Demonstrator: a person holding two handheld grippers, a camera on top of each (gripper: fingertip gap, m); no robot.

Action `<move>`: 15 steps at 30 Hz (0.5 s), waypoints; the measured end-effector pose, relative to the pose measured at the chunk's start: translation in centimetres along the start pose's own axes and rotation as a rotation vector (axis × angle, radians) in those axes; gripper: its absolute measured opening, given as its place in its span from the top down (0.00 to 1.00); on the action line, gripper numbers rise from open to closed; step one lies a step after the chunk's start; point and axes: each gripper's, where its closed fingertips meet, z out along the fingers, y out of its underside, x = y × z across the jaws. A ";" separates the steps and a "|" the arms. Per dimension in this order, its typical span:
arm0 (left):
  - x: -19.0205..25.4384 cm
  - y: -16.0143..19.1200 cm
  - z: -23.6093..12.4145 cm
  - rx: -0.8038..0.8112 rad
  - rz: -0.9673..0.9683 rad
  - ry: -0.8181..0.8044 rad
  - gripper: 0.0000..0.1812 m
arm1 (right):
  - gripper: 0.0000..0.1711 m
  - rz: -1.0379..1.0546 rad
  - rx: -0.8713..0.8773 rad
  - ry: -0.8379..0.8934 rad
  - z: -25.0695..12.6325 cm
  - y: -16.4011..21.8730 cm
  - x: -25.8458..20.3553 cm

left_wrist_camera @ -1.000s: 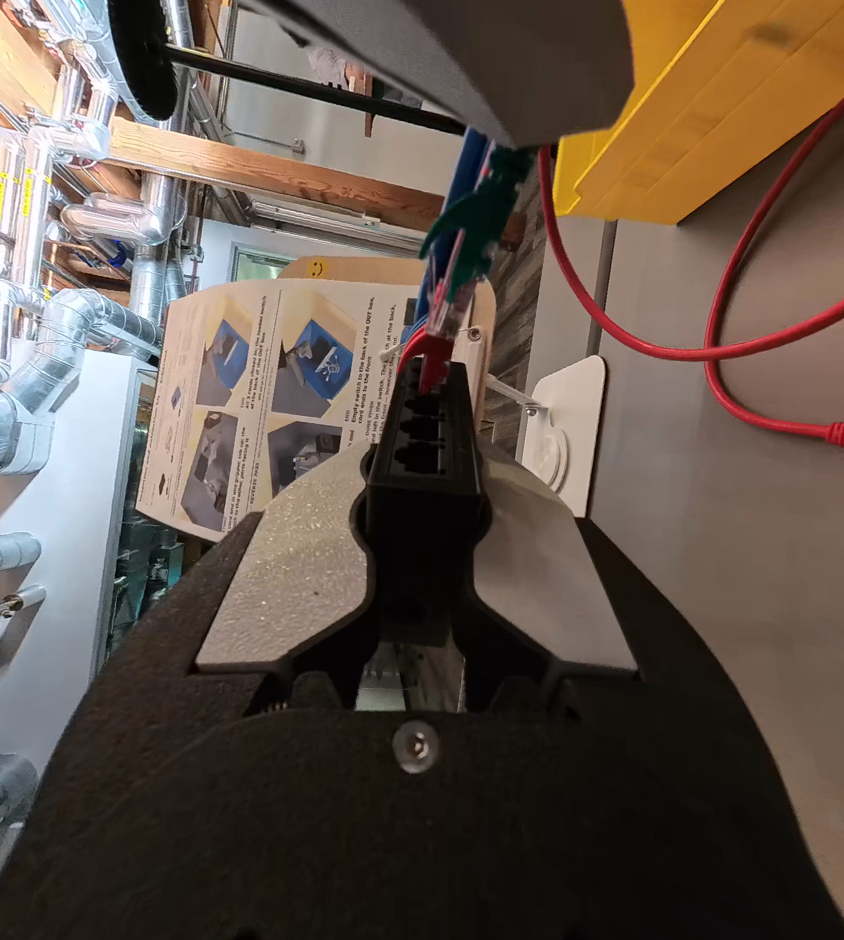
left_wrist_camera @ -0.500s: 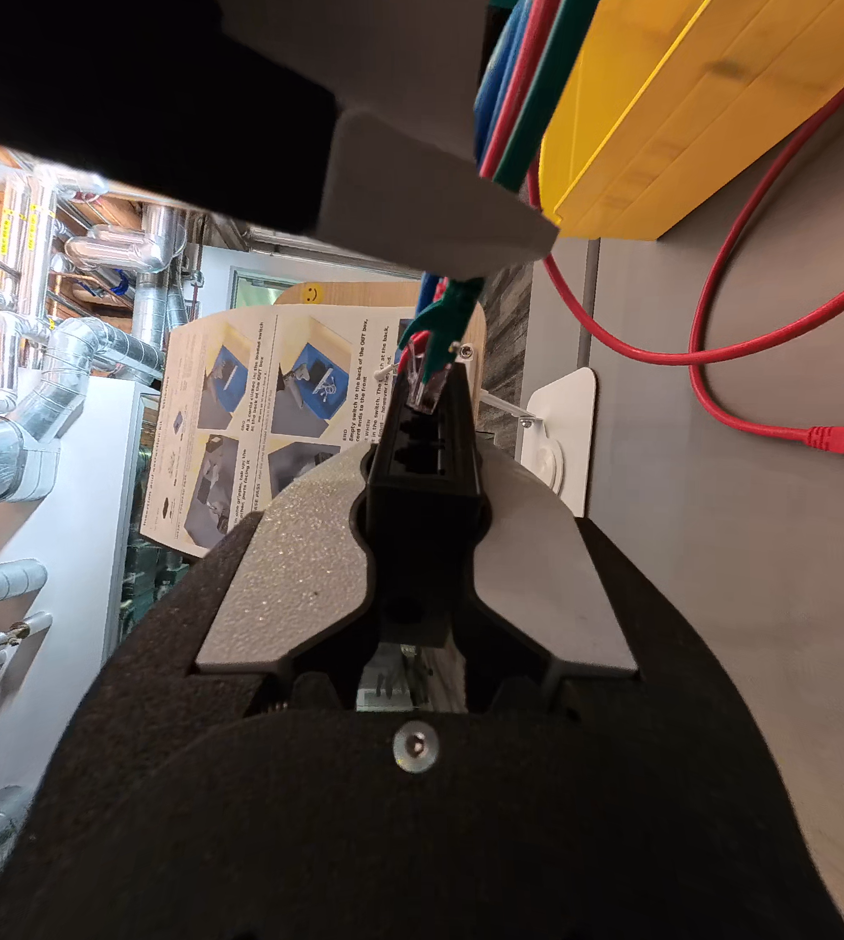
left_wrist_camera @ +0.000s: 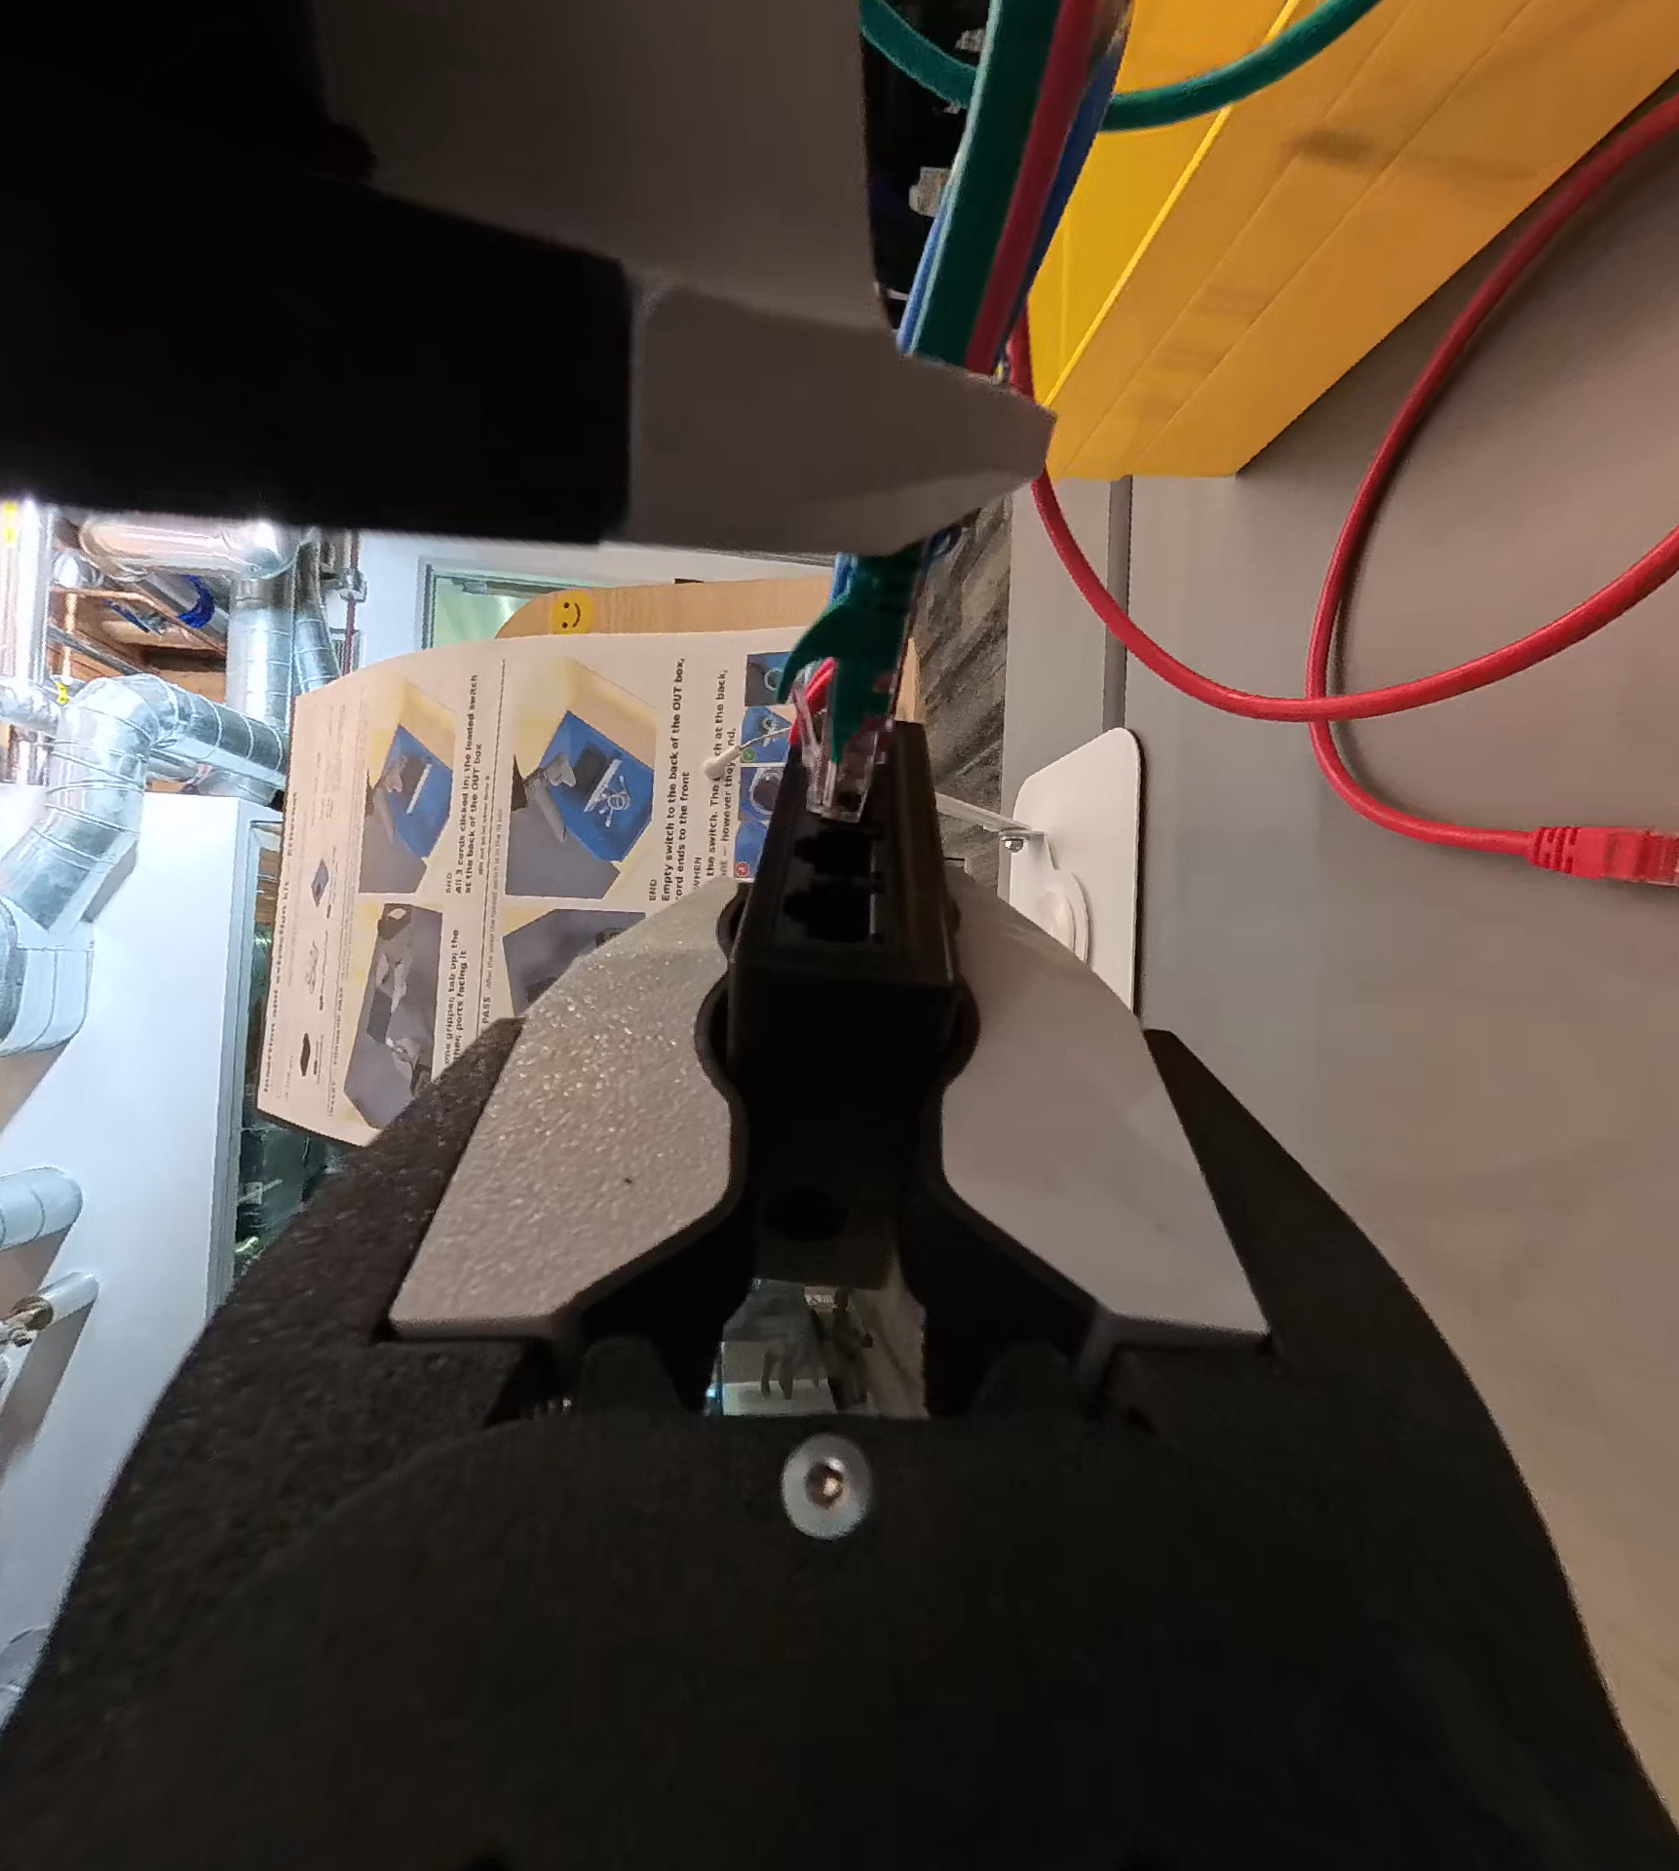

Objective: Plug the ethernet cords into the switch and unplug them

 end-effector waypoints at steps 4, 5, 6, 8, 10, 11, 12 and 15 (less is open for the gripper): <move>0.2 -0.1 0.1 -0.003 -0.026 0.017 0.83 | 0.96 -0.018 -0.044 0.025 0.0 0.1 0.1; 0.2 -0.1 0.1 -0.003 -0.033 0.021 0.83 | 0.96 -0.025 -0.055 0.034 0.0 0.2 0.1; 0.2 -0.1 0.1 -0.005 -0.036 0.023 0.83 | 0.96 -0.034 -0.058 0.042 0.0 0.1 0.1; 0.2 -0.3 -0.1 0.012 -0.025 0.028 0.83 | 0.95 -0.022 -0.040 0.019 -0.1 -0.3 -0.1; 0.4 -0.5 -0.2 0.019 -0.005 0.036 0.83 | 0.96 -0.027 -0.052 0.014 0.0 -0.2 -0.2; 0.4 -0.5 -0.2 0.016 0.001 0.033 0.83 | 0.96 -0.028 -0.046 0.022 0.1 -0.2 -0.2; 0.5 -0.5 -0.1 0.016 -0.006 0.036 0.83 | 0.96 -0.031 -0.039 0.030 0.1 -0.2 -0.1; 0.2 -0.3 -0.1 0.006 -0.020 0.019 0.83 | 0.96 -0.021 0.053 0.035 0.0 -0.7 0.0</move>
